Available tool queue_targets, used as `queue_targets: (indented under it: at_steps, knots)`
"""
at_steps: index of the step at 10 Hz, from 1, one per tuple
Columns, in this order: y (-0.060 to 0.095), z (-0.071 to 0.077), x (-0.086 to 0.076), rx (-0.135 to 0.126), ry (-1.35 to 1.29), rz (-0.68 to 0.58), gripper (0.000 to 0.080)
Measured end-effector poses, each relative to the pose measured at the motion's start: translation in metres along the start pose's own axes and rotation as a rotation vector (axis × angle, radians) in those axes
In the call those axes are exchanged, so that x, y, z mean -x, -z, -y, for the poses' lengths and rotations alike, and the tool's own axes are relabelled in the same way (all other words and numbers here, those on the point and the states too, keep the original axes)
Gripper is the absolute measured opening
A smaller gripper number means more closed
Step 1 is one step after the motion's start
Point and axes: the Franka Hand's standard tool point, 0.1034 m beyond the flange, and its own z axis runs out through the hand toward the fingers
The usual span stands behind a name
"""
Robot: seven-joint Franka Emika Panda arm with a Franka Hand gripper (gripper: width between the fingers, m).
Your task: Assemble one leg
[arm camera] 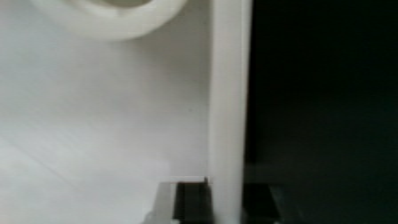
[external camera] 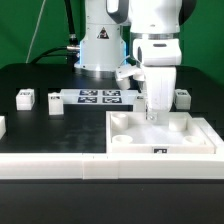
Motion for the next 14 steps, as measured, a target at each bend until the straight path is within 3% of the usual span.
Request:
queue_targets:
  at_steps: [5, 6, 7, 8, 9, 10, 11, 14]
  knots:
    - [0.0001, -0.004, 0.0002, -0.018, -0.024, 0.01, 0.0061]
    - [0.0001, -0.004, 0.0003, -0.018, -0.024, 0.01, 0.0131]
    - [0.0001, -0.004, 0.0004, -0.018, -0.024, 0.01, 0.0131]
    - [0.0001, -0.0041, 0.0006, -0.018, -0.024, 0.01, 0.032]
    - [0.0001, -0.0041, 0.0007, -0.018, -0.025, 0.01, 0.032]
    - [0.0001, -0.0041, 0.0009, -0.018, -0.025, 0.01, 0.0503]
    - [0.0001, -0.0041, 0.001, -0.018, -0.025, 0.01, 0.0617]
    - [0.0001, -0.0042, 0.0012, -0.018, -0.026, 0.01, 0.0648]
